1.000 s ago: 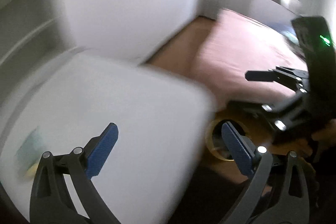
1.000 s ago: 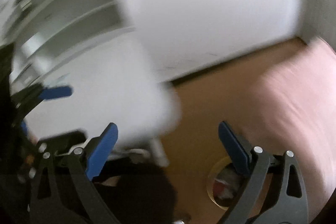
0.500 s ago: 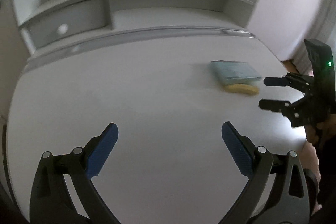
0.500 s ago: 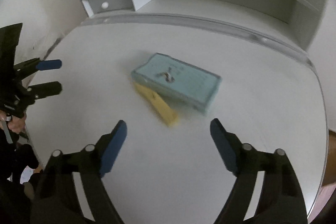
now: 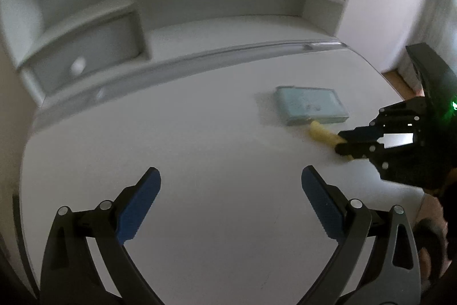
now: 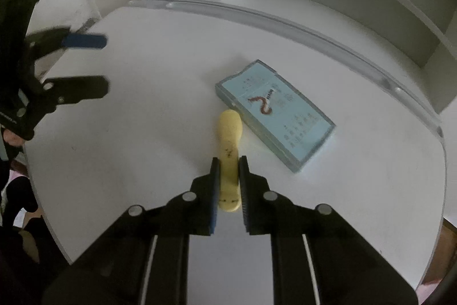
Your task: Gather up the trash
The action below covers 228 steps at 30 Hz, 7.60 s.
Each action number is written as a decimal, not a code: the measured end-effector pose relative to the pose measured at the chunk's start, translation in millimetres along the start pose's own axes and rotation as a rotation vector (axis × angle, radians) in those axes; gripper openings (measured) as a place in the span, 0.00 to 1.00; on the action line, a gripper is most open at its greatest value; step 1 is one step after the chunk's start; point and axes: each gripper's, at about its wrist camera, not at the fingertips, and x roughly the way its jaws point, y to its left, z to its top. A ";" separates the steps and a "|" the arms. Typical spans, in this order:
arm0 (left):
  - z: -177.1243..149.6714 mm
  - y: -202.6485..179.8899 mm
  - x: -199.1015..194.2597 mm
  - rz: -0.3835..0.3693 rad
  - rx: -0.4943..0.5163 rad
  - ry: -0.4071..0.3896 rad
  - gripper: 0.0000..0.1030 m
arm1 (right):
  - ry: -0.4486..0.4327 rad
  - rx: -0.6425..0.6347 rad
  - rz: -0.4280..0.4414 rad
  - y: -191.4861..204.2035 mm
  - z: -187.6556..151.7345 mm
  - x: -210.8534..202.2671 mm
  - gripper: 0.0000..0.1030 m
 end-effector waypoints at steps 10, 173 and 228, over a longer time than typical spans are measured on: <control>62.1 -82.8 68.0 -0.095 0.466 0.038 0.93 | -0.072 0.197 -0.057 -34.1 -74.7 -74.2 0.13; -115.4 -55.5 -188.2 0.357 -0.259 -0.285 0.94 | -0.398 0.338 -0.320 47.3 -116.7 -173.7 0.93; -110.2 -63.5 -174.1 0.350 -0.215 -0.256 0.94 | -0.462 0.290 -0.327 63.1 -129.1 -203.4 0.93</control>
